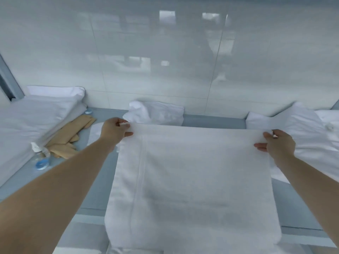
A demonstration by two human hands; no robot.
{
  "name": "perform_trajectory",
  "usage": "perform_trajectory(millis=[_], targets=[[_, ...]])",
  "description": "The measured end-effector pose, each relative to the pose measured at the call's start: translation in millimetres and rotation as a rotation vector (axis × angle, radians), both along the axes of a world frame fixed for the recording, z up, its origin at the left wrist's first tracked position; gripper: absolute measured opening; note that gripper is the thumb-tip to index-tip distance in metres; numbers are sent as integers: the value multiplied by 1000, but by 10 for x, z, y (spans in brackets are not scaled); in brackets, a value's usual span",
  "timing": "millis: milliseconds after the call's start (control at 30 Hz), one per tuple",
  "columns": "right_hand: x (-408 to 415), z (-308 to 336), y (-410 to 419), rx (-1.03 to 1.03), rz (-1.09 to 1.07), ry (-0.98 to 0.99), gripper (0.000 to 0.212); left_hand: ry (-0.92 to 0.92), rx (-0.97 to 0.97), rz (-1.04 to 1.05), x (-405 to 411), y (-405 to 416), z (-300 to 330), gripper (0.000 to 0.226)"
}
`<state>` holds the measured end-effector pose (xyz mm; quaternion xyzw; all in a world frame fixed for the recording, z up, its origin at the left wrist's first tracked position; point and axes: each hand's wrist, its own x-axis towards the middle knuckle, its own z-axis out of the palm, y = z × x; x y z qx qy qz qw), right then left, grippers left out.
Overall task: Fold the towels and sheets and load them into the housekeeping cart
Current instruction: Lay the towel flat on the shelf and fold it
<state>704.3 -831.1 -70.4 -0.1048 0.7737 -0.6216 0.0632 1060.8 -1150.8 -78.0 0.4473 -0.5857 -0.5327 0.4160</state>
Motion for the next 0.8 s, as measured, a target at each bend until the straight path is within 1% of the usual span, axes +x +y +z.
perform_trajectory(millis=[100,233,300,367,400,433,467,500,533,567,600,633,667,733,800], targets=[[-301,-306,-253,53,11,25,8,-46,-4,-11,-257,-285,-303,11],[-551,-679,-507,85,11,52,13,-72,-8,12,-533,-490,-672,12],[-597,-830,-597,84,1,41,14,-104,-19,30,-611,-528,-824,12],[-594,-964,-655,115,23,-1,14,-168,-32,-15,-641,-527,-951,5],[-582,-1022,-668,179,48,-14,18,-213,-40,-61,-641,-511,-992,13],[-572,-1068,-672,291,83,-4,28,-266,-47,-108,-634,-490,-1032,24],[-551,-1099,-667,420,126,32,42,-333,-77,-136,-621,-448,-1051,33],[-511,-1116,-666,521,162,95,54,-410,-155,-138,-615,-400,-1070,40],[-435,-1121,-686,585,193,187,61,-488,-277,-139,-624,-324,-1073,43],[-312,-1126,-728,618,226,296,64,-545,-417,-154,-661,-222,-1072,43],[-146,-1137,-798,627,273,402,63,-579,-530,-193,-729,-97,-1075,42],[47,-1163,-898,635,344,494,60,-614,-601,-258,-830,47,-1091,41],[252,-1208,-1022,665,442,575,57,-671,-635,-337,-956,207,-1125,43],[670,-1344,-1287,795,648,697,53,-851,-666,-485,-1230,527,-1249,50],[942,-1478,-1485,944,778,730,55,-994,-681,-560,-1431,729,-1377,53]])
